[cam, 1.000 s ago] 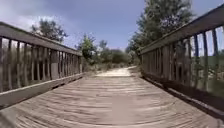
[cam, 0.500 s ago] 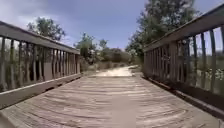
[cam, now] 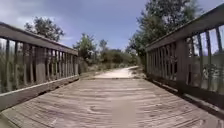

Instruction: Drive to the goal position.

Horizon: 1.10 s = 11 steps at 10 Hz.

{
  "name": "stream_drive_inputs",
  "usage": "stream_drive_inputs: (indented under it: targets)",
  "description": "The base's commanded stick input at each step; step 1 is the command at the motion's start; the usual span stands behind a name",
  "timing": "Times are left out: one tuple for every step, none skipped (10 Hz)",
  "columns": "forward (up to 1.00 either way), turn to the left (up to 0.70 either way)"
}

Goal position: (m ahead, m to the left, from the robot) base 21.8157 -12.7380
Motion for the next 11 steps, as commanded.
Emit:
stream_drive_inputs:
  targets:
    - [0.50, 0.00]
    - [0.50, 0.00]
    - [0.50, 0.00]
    - [0.50, 0.00]
    - [0.50, 0.00]
    - [0.50, 0.00]
    - [0.50, 0.00]
    - [0.50, 0.00]
    - [0.50, 0.00]
    - [0.50, 0.00]
    - [0.50, 0.00]
